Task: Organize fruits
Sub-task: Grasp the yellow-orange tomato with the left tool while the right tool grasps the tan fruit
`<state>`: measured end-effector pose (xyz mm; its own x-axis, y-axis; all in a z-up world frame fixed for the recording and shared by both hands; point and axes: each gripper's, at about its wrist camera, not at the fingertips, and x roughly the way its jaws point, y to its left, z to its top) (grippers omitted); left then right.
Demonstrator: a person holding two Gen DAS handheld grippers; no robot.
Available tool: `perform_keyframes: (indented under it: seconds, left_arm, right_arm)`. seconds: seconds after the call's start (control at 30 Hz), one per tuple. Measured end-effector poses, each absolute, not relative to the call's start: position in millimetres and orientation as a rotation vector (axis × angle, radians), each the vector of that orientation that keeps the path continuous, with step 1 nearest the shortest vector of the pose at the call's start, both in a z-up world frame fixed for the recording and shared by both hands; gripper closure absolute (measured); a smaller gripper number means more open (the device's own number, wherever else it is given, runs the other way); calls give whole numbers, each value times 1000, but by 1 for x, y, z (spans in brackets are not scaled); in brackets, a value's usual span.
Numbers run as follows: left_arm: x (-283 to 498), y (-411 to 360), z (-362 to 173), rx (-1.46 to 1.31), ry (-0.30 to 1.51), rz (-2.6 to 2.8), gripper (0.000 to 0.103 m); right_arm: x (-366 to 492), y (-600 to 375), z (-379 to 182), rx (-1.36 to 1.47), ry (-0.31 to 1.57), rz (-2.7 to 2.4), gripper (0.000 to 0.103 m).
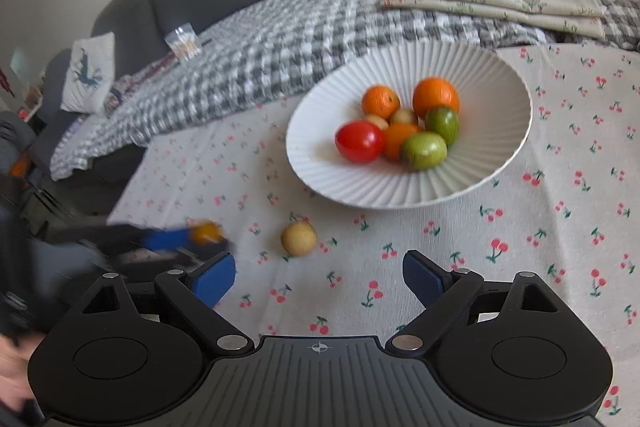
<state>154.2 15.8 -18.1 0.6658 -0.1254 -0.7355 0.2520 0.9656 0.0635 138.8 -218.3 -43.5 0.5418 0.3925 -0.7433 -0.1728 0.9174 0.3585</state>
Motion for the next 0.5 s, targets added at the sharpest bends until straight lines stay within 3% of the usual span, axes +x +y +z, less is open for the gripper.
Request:
perform_keyframes:
  seconds: [0.1,0.2,0.4,0.5]
  left_arm:
    - [158,35,-9,98,812,-166,74]
    - [163,45,-7,39,825,-147,74]
    - [165,49,-9,13,833,-144,74]
    - [165,49,-9,13,829,-142,74]
  right_arm:
    - [138,-204,-53,190,920,332,13]
    - [140,-192,-62,167,901,345,21]
    - [144,-167,-75,56,845,353,49]
    - [143,-154,-79,-24,822,351,70]
